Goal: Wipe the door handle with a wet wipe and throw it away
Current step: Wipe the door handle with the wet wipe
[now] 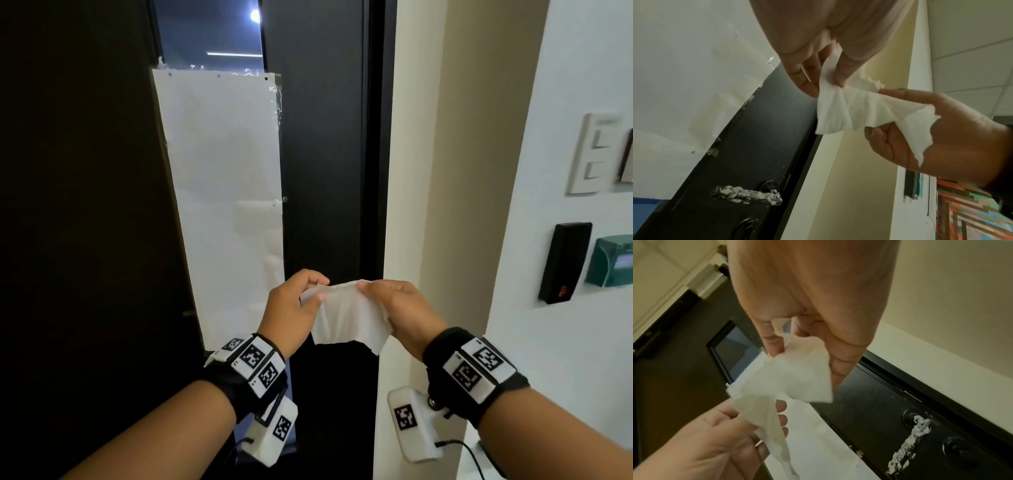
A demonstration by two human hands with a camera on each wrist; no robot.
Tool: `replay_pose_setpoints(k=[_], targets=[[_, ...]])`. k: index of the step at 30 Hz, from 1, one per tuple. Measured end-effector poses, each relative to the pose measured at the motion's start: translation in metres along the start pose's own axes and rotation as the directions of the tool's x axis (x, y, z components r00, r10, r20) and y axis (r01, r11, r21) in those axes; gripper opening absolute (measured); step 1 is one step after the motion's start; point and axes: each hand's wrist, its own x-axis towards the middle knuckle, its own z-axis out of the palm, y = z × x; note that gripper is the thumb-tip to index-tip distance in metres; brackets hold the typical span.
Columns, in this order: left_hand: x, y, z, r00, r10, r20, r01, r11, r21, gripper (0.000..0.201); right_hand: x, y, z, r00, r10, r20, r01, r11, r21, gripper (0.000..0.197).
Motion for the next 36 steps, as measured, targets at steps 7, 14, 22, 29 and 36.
replay_pose_setpoints(k=[7, 14, 22, 29, 36], targets=[[0.042, -0.049, 0.029, 0.998, -0.055, 0.028, 0.054, 0.998, 0.041, 0.016, 0.063, 0.044, -0.01, 0.991, 0.125, -0.039, -0.113, 0.966, 0.231, 0.044], [0.095, -0.103, 0.058, 0.991, -0.132, -0.002, 0.131, 0.982, 0.137, 0.013, 0.126, 0.069, -0.019, 0.992, 0.098, -0.084, -0.069, 0.951, 0.303, 0.021], [0.114, -0.143, 0.06, 0.987, -0.152, -0.055, 0.161, 0.958, 0.235, 0.018, 0.169, 0.089, -0.025, 0.985, 0.139, -0.101, -0.099, 0.941, 0.325, 0.021], [0.117, -0.149, 0.037, 0.951, 0.168, 0.258, -0.304, 0.649, 0.697, 0.049, 0.168, 0.084, -0.032, 0.967, 0.057, -0.248, -0.018, 0.987, 0.157, 0.029], [0.136, -0.162, 0.027, 0.883, 0.068, 0.465, -0.46, 0.324, 0.827, 0.074, 0.17, 0.108, -0.035, 0.877, -0.049, -0.477, 0.048, 0.999, -0.013, 0.03]])
